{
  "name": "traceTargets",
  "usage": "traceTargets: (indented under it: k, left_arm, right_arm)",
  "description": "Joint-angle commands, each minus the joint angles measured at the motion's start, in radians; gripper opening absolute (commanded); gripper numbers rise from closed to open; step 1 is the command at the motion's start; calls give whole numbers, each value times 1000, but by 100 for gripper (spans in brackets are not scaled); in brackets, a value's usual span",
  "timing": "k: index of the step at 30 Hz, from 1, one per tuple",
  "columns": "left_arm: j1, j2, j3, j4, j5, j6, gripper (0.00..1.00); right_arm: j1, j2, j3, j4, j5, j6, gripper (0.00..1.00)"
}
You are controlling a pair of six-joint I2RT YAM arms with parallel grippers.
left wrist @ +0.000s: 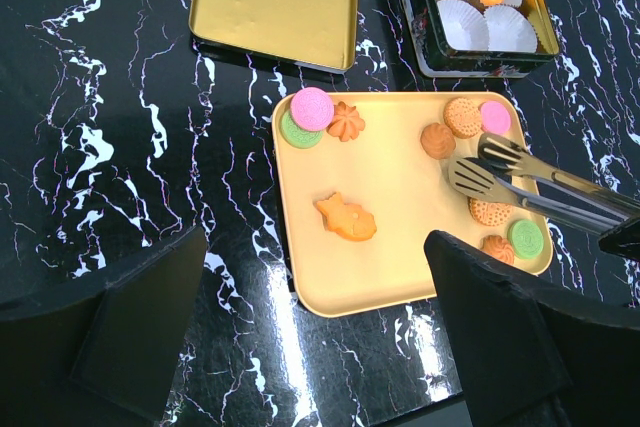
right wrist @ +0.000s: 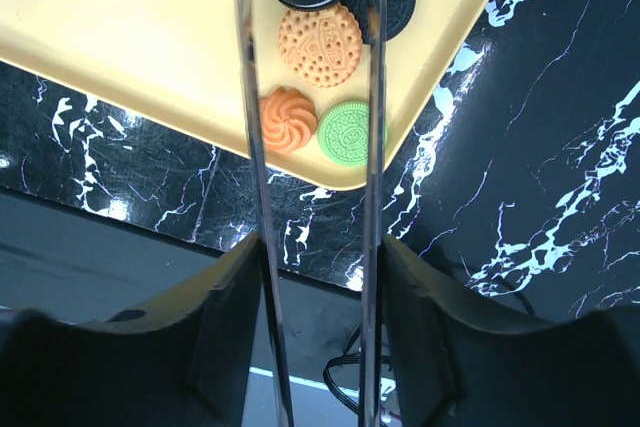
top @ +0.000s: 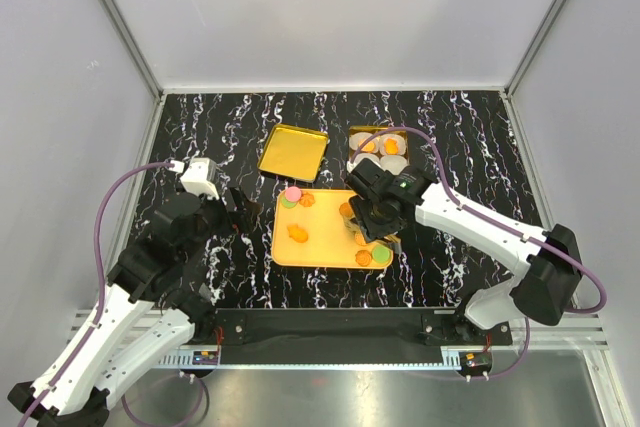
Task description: Pack the cookies
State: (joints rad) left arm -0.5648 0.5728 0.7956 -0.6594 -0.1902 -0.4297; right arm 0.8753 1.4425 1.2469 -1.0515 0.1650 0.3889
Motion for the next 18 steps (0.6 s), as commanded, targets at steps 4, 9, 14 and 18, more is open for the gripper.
traceTargets:
  k: [4, 9, 14, 18]
  left_arm:
    - [-4, -1, 1, 38, 11, 8, 99]
    - [-4, -4, 1, 38, 12, 8, 99]
    - [-4, -7, -2, 37, 9, 8, 99]
    - [-4, -7, 1, 38, 9, 8, 99]
  right_arm:
    - [11, -11, 20, 4, 4, -12, 57]
    - [11, 5, 23, -5, 4, -22, 57]
    - [11, 16, 8, 5, -7, -27, 56]
    - [11, 19, 14, 1, -5, -30, 53]
